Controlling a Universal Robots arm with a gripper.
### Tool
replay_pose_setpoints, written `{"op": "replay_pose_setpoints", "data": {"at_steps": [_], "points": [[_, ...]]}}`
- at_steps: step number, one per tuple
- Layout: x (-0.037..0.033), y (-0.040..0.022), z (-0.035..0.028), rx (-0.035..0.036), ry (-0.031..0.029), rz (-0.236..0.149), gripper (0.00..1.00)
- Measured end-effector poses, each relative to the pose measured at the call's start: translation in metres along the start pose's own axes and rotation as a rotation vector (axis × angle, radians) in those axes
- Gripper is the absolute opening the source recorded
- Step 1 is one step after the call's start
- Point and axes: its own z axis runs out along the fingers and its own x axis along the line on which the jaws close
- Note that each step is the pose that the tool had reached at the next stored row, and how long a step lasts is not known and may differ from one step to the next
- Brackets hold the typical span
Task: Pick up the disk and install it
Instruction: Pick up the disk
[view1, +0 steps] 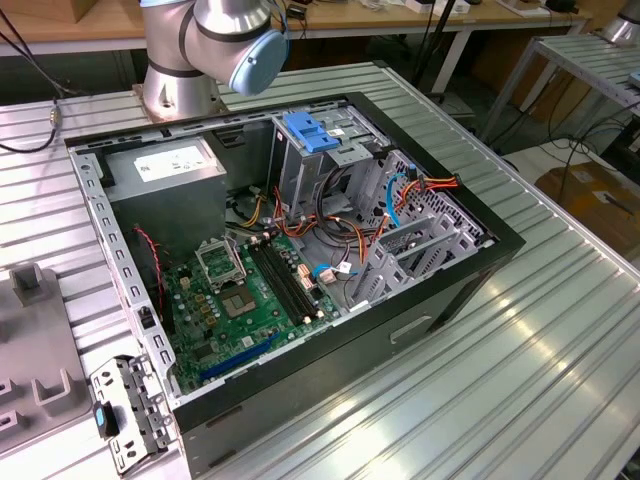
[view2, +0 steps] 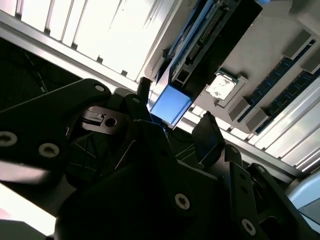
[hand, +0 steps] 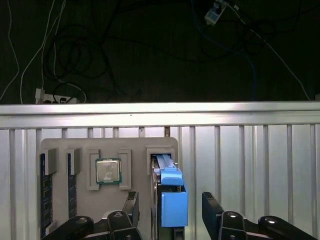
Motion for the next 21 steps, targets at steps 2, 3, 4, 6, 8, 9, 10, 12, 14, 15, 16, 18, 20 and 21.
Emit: {"op": "replay_pose_setpoints", "data": {"at_steps": [2, 3, 4, 6, 8, 9, 10, 12, 14, 15, 16, 18, 20, 21], "points": [[-0.0004, -0.0001, 0.0036, -0.0001, 0.0, 0.0, 0.62], [-0.0007, -0.0001, 0.0054, -0.0001, 0.0, 0.0, 0.62], [-0.0012, -0.0001, 0.0073, -0.0001, 0.0001, 0.0, 0.62], [-0.002, -0.0002, 0.0109, 0.0, 0.0, 0.0, 0.62], [-0.0023, -0.0003, 0.0151, -0.0001, 0.0, 0.0, 0.62], [-0.0023, -0.0003, 0.0159, 0.0001, 0.0, 0.0, 0.62], [-0.0023, -0.0003, 0.0169, 0.0003, -0.0001, 0.0, 0.6], [-0.0023, -0.0003, 0.0191, 0.0013, 0.0001, 0.0, 0.6], [-0.0022, -0.0003, 0.0216, 0.0021, 0.0001, 0.0, 0.53], [-0.0022, -0.0003, 0.023, 0.0026, 0.0001, 0.0, 0.53], [-0.0022, -0.0001, 0.0242, 0.0036, 0.0001, 0.0, 0.53], [-0.0022, 0.0012, 0.0264, 0.0082, 0.0001, 0.0, 0.53], [-0.002, 0.0023, 0.0287, 0.0161, -0.0002, 0.0, 0.53], [-0.002, 0.0025, 0.0297, 0.0192, -0.0003, -0.001, 0.53]]}}
